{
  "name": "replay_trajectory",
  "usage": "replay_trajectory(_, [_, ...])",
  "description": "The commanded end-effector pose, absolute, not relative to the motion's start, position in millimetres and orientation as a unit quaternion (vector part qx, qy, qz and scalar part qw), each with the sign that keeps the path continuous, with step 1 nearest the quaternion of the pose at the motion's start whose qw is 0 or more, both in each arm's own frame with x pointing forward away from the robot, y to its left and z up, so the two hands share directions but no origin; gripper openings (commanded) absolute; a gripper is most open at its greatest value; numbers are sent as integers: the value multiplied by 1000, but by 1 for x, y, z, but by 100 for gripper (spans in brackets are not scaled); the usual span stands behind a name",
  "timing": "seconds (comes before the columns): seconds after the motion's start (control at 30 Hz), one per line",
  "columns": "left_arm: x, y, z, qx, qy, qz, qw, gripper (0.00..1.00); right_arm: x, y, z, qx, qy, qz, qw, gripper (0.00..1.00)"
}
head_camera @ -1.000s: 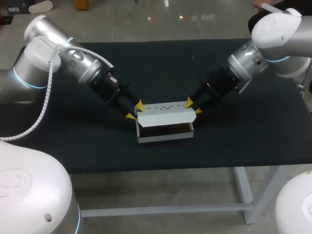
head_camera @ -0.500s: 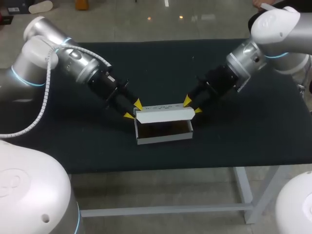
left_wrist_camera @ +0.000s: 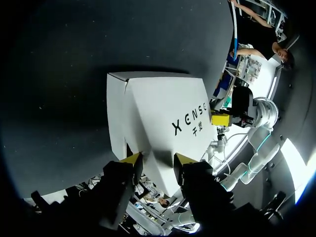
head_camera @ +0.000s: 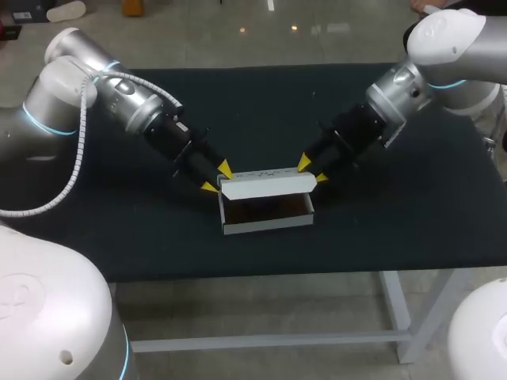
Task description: Assemble the packaging by folding the flat box into shape, placing the metal phone stand inside, and closing the box properly
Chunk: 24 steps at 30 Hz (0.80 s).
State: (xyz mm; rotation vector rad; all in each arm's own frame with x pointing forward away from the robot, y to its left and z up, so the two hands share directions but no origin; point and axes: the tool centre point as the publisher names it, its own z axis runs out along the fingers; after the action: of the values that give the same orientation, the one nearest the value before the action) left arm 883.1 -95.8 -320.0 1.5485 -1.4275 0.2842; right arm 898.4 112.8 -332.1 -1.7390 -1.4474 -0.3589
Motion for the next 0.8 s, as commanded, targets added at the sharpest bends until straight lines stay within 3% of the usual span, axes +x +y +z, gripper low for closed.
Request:
replay_trajectory(0.03, [887, -99, -319, 633, -588, 108, 492, 44, 903, 116, -332, -688, -576, -135, 420, 41])
replay_trajectory(0.8, [888, -98, -317, 636, -572, 77, 512, 43, 906, 118, -326, -690, -567, -119, 434, 40])
